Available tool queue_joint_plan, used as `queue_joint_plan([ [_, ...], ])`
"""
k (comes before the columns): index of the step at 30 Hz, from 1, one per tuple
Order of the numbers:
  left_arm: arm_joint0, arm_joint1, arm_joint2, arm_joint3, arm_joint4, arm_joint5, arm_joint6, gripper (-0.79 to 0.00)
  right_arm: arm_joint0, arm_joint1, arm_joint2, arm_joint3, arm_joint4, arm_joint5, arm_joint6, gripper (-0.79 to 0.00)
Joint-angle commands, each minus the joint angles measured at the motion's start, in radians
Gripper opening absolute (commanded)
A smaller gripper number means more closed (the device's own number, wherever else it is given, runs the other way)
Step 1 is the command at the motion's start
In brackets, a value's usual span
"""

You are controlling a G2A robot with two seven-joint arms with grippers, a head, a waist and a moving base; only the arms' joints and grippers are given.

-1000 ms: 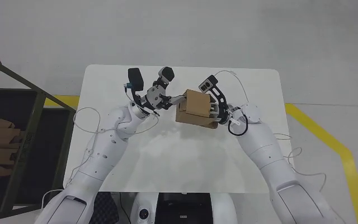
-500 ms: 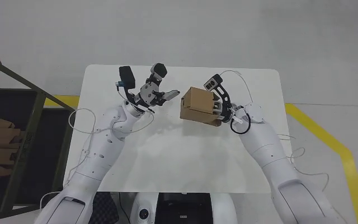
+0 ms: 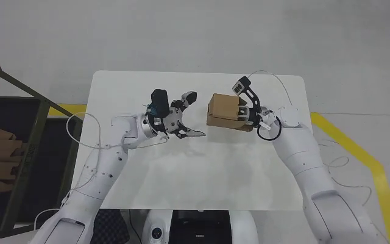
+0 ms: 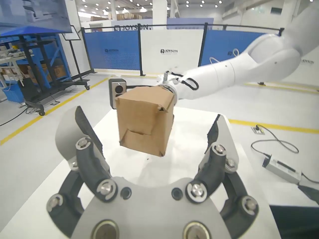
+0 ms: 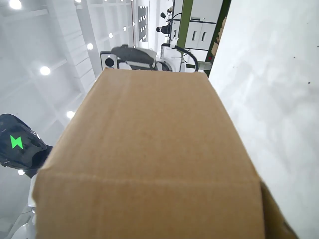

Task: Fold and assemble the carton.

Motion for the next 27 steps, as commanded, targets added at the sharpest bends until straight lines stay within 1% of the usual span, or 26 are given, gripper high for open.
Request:
queue_joint_plan([
  [1, -0.013, 0.011, 0.027, 0.001, 0.058, 0.0, 0.019, 0.0, 0.004, 0.002, -0.003, -0.003, -0.012, 0.001, 0.001, -0.785],
  [5, -0.049, 0.022, 0.057, 0.042, 0.141, 0.0, 0.082, 0.0, -0.001, 0.006, -0.019, -0.034, -0.035, 0.005, 0.005, -0.785],
  [11, -0.085, 0.017, 0.094, 0.112, 0.208, 0.041, 0.165, 0.0, -0.022, 0.013, -0.038, -0.085, -0.056, 0.005, 0.005, -0.785],
  [15, -0.102, 0.012, 0.128, 0.146, 0.24, 0.059, 0.172, 0.0, -0.03, 0.015, -0.051, -0.103, -0.063, 0.0, 0.0, -0.785],
  [19, -0.117, 0.006, 0.153, 0.178, 0.227, 0.06, 0.163, 0.0, -0.031, 0.014, -0.066, -0.119, -0.07, -0.006, -0.007, -0.785],
  [27, -0.13, 0.0, 0.183, 0.187, 0.214, 0.063, 0.164, 0.0, -0.029, 0.012, -0.092, -0.126, -0.085, -0.012, -0.023, -0.785],
])
